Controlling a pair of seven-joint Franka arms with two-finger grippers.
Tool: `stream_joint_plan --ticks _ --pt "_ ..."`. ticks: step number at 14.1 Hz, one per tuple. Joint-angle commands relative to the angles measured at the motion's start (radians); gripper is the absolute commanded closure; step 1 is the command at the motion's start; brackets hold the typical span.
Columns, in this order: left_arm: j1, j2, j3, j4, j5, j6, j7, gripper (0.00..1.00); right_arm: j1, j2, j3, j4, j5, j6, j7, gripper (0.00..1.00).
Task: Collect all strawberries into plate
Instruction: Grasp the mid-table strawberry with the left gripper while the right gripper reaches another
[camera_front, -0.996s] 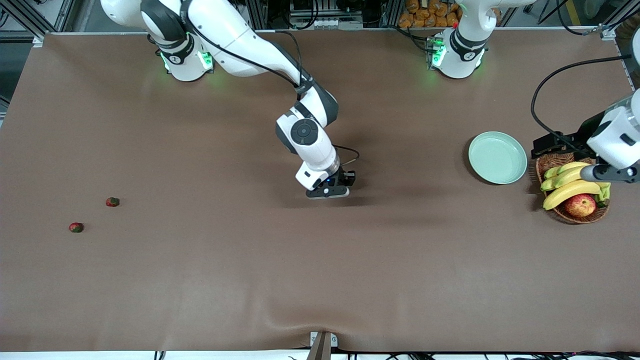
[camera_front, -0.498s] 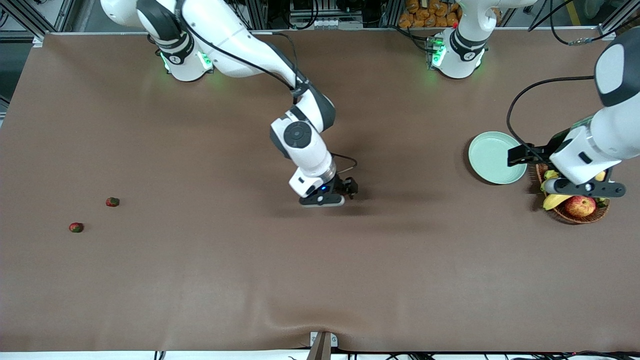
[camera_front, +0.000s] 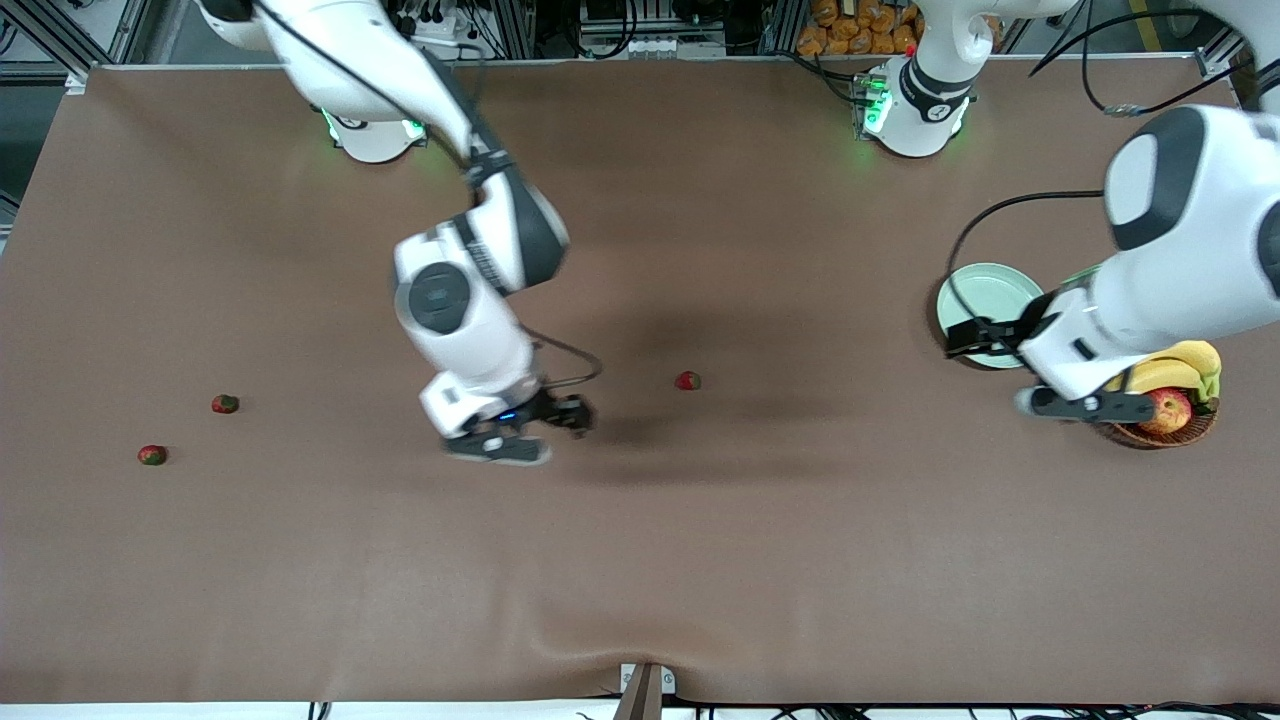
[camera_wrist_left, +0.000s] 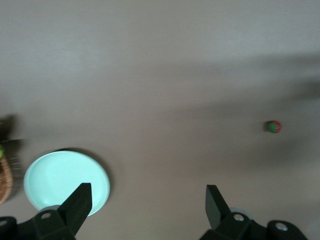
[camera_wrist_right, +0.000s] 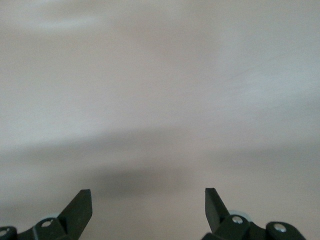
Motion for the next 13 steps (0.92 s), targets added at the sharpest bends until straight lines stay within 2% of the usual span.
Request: stream_joint_plan --ticks 1,4,7,9,13 --pt "-0.085 0.059 0.008 0.020 -0.026 0.077 -0.095 0.00 -0.094 -0.140 0.001 -0.214 0.002 0.014 -0.138 0.00" --pt "-0.157 0.137 0.008 0.020 -0.027 0.161 -0.158 0.00 -0.221 -0.225 -0.011 -0.359 -0.001 0.014 -0.268 0.00" --pt "-0.200 0.194 0.006 0.022 -0.070 0.247 -0.198 0.00 -0.308 -0.255 -0.085 -0.451 -0.021 0.025 -0.422 0.00" --pt "-0.243 0.228 0.006 0.020 -0.078 0.307 -0.203 0.00 -0.362 -0.245 -0.143 -0.476 -0.030 0.028 -0.512 0.00" --pt "-0.303 0.323 0.006 0.023 -0.075 0.401 -0.244 0.00 -0.531 -0.194 -0.152 -0.487 -0.033 0.080 -0.718 0.00"
